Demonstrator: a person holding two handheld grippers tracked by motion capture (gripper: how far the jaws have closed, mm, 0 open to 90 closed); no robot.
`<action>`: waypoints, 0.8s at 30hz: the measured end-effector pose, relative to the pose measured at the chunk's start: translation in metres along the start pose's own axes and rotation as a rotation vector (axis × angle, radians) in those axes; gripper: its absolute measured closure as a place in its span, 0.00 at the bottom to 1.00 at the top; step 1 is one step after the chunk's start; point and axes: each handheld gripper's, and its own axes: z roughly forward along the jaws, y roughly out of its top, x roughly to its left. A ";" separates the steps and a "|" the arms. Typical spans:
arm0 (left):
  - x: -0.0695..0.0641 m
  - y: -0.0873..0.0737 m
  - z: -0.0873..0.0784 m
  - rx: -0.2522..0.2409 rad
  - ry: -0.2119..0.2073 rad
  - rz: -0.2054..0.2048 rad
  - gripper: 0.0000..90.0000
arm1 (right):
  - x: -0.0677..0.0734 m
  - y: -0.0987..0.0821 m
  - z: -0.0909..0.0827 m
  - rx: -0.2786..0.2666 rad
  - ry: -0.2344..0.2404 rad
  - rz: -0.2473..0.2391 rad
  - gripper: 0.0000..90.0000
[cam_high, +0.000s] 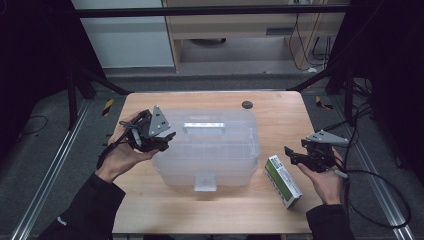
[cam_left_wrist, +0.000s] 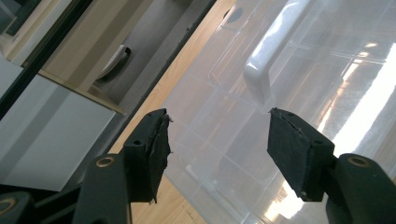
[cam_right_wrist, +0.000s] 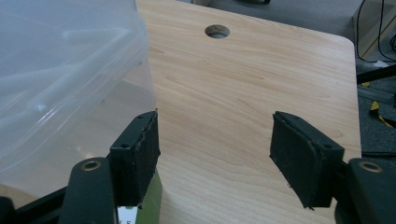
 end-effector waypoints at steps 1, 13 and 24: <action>-0.001 0.003 0.001 -0.003 -0.009 0.002 0.43 | 0.000 0.000 0.000 0.000 0.002 -0.002 0.37; -0.008 0.017 0.005 0.013 -0.023 0.073 0.45 | -0.001 -0.001 0.001 0.008 0.004 -0.004 0.37; -0.013 0.026 0.009 0.028 -0.023 0.145 0.44 | -0.001 0.000 0.001 0.009 0.007 -0.003 0.36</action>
